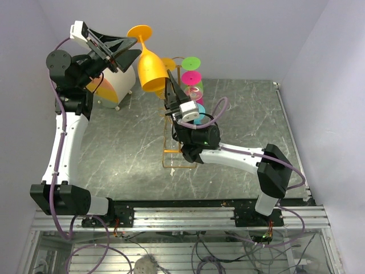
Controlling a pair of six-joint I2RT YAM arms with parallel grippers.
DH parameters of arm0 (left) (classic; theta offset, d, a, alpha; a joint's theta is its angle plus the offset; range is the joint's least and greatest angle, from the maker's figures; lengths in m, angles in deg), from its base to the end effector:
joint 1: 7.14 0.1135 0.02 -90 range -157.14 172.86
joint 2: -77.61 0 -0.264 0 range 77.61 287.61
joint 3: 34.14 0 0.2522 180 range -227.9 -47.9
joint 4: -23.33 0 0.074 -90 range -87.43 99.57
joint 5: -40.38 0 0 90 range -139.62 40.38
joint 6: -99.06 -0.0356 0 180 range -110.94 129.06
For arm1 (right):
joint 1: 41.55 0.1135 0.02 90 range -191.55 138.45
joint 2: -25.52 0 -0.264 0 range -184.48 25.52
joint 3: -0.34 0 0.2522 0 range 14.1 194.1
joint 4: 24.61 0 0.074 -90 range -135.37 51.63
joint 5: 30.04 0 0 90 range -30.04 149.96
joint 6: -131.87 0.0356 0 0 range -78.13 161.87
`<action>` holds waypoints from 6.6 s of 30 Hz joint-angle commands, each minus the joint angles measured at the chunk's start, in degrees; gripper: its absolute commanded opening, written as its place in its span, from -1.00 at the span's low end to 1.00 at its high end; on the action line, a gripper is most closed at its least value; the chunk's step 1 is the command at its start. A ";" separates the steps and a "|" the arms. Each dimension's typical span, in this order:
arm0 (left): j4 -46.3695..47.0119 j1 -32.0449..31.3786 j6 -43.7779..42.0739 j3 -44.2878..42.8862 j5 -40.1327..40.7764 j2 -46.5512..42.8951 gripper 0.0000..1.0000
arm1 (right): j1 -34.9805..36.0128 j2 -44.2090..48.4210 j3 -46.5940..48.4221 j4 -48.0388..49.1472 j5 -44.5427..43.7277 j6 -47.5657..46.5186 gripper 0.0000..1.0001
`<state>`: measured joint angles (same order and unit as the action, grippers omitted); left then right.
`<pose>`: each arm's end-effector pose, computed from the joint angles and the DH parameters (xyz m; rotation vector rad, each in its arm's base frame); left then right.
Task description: Place the wine glass upside down on the wine glass rack
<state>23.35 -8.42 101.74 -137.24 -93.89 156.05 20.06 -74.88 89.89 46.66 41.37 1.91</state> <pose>0.2861 -0.0312 0.5189 -0.3473 1.4689 -1.8073 0.1852 0.3188 0.4194 -0.1965 0.5711 0.2826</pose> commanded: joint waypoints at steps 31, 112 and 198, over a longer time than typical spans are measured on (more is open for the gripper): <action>-4.77 -1.50 -12.96 0.21 2.27 -1.35 0.03 | 3.31 -5.35 4.55 7.96 0.05 -1.85 -1.00; 36.23 -0.50 -82.05 28.73 -25.82 2.40 -0.86 | -28.50 40.18 2.69 -118.42 -13.84 63.04 0.88; 38.23 -9.63 -79.60 39.75 -21.89 4.95 0.95 | -44.30 20.52 2.18 -116.52 -0.09 70.09 0.84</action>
<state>65.40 -18.21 26.68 -98.58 -116.29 163.48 -23.26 -53.04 92.62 -71.89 38.47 71.04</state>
